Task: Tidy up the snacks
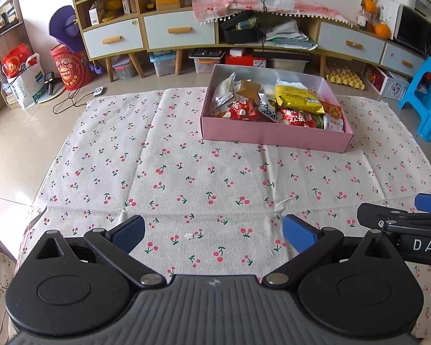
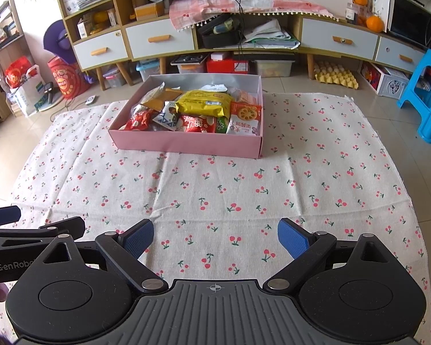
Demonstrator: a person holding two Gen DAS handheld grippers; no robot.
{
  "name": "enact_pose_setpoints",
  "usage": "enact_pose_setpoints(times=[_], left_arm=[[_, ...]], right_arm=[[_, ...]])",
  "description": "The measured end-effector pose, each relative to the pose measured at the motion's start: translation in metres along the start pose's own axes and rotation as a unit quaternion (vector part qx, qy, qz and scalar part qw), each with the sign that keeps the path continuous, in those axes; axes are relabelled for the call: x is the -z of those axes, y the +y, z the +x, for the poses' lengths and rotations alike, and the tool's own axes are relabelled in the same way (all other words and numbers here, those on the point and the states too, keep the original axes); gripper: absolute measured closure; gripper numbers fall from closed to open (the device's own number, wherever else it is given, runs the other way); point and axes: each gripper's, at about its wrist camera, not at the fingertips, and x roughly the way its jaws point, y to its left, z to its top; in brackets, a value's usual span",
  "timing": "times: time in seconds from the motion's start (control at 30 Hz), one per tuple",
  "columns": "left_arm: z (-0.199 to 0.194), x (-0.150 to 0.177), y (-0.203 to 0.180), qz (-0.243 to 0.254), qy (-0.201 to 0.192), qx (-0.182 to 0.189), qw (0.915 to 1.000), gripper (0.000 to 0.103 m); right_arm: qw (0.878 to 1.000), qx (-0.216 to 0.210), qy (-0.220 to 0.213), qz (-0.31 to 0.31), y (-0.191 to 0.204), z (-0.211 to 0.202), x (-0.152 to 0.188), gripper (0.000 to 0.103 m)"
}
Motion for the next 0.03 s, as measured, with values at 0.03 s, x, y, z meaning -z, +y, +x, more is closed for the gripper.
enact_pose_setpoints(times=[0.03], left_arm=[[0.0008, -0.0004, -0.0002, 0.001, 0.002, 0.001, 1.0, 0.001]], right_arm=[[1.0, 0.001, 0.001, 0.0, -0.0005, 0.0008, 0.001, 0.008]])
